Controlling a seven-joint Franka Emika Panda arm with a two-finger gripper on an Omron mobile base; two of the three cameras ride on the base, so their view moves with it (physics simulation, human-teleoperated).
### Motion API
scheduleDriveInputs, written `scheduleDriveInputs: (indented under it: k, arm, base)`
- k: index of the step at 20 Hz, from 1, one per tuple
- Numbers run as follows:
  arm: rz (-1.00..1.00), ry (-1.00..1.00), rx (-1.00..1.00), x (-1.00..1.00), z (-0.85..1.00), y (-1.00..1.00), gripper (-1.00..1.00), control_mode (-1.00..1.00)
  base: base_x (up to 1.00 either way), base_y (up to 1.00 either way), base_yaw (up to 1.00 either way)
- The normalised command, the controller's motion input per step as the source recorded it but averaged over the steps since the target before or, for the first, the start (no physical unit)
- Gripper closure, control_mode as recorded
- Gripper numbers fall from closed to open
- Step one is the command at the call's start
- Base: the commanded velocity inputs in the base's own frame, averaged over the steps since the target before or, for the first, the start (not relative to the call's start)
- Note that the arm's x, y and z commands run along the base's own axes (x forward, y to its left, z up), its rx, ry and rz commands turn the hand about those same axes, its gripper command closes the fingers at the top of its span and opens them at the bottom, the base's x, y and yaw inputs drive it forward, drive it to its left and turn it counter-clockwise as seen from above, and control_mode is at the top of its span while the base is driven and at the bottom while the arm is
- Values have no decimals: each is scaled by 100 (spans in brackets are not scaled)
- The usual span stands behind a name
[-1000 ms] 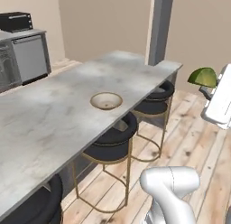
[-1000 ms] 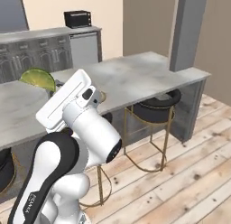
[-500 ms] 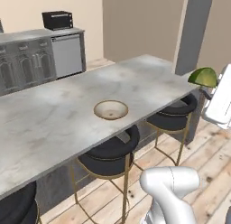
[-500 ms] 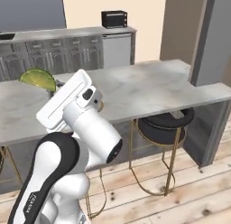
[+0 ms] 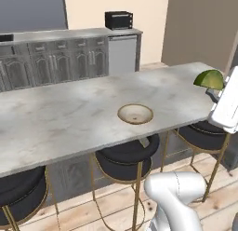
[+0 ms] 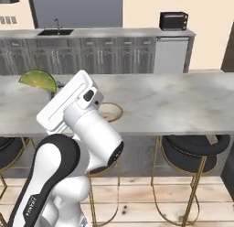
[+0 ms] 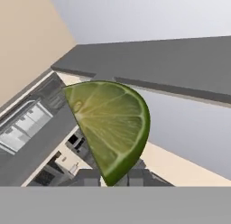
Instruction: There is a bowl on the dining counter. Grab a lemon wedge from the fridge and place it in the bowl. Then get the liquor bottle and glass cup from the cabinet and place them next to the bowl.
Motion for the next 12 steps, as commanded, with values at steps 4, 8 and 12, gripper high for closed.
scheduleDriveInputs:
  k: [4,8,12]
  arm:
    - [0,0,0,0,0,0,100,100]
    - [0,0,0,0,0,0,100,100]
    - [0,0,0,0,0,0,100,100]
  base:
    - [42,-59,50]
    - [55,-60,48]
    - [58,-63,43]
